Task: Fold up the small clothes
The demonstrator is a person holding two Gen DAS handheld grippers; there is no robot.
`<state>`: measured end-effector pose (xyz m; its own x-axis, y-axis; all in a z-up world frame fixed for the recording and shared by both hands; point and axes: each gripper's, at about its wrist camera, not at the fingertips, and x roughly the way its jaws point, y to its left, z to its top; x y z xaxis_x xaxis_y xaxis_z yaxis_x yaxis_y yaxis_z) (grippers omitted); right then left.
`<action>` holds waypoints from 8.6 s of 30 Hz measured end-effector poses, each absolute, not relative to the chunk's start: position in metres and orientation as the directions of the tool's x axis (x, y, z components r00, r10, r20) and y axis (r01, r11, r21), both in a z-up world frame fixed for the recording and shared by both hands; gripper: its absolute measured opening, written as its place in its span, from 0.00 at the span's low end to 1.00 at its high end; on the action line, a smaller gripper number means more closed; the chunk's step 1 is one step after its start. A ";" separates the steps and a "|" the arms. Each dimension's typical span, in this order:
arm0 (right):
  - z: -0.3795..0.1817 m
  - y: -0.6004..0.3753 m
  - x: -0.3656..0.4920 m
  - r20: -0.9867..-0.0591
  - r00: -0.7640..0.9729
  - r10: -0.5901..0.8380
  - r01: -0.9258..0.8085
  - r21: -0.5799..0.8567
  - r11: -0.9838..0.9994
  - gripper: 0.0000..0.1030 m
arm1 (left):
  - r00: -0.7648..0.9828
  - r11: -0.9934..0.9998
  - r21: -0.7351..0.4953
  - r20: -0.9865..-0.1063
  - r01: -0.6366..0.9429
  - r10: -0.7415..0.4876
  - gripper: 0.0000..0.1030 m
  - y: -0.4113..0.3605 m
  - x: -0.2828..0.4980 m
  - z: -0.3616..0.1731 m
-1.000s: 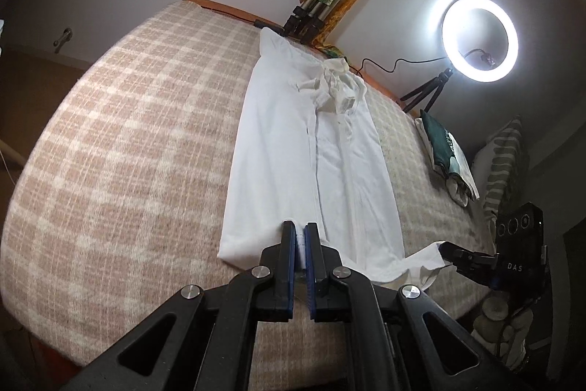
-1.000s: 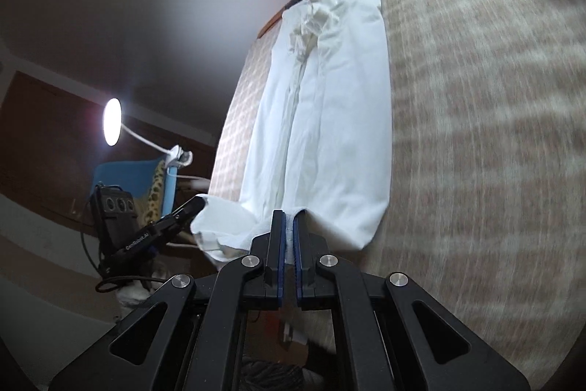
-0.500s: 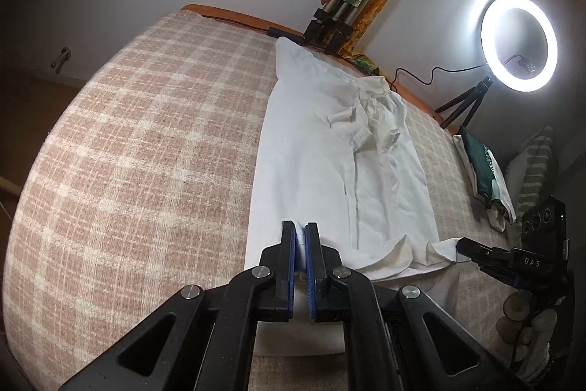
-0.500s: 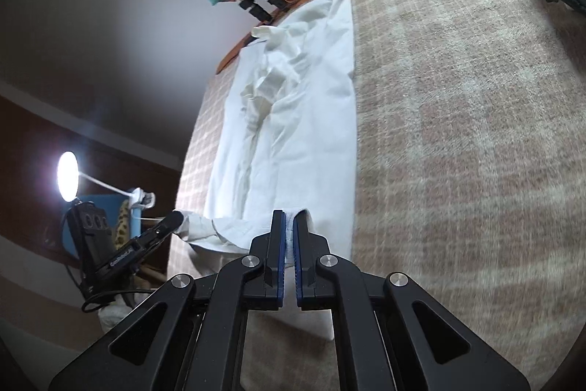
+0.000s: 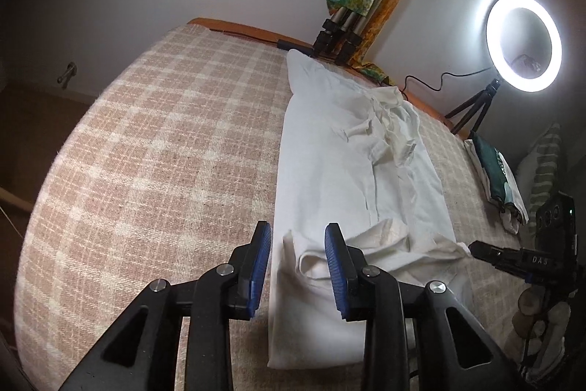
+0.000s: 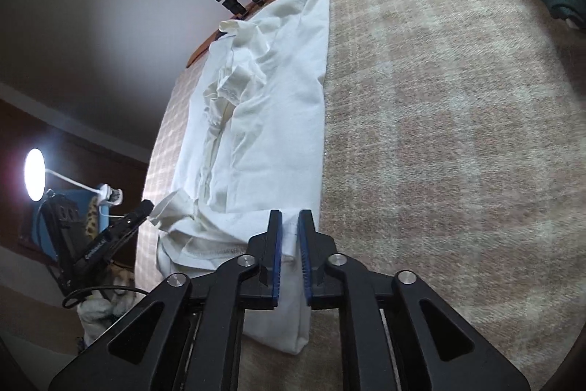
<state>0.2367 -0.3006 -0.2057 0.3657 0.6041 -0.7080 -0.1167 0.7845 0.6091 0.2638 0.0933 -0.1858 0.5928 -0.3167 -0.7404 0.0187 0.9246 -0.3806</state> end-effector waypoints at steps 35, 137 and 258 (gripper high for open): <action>-0.191 -0.280 0.251 -0.706 0.472 0.528 -0.340 0.407 0.848 0.48 | 0.565 0.951 -0.268 -0.765 0.157 -0.309 0.38 0.078 0.297 -0.207; -0.187 -0.283 0.500 -0.689 0.504 0.521 -0.296 0.429 0.854 0.04 | 0.608 0.932 -0.303 -0.707 0.199 -0.360 0.02 0.055 0.545 -0.193; -0.176 -0.183 0.275 -0.749 0.409 0.521 -0.522 0.277 0.807 0.08 | 0.545 0.926 -0.299 -0.749 0.230 -0.378 0.27 0.006 0.341 -0.174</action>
<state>0.2748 -0.1825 -0.1757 0.4090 0.5213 -0.7489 -0.5216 0.8070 0.2769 0.3414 0.0057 -0.1741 0.5449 -0.3777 -0.7486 0.2304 0.9259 -0.2995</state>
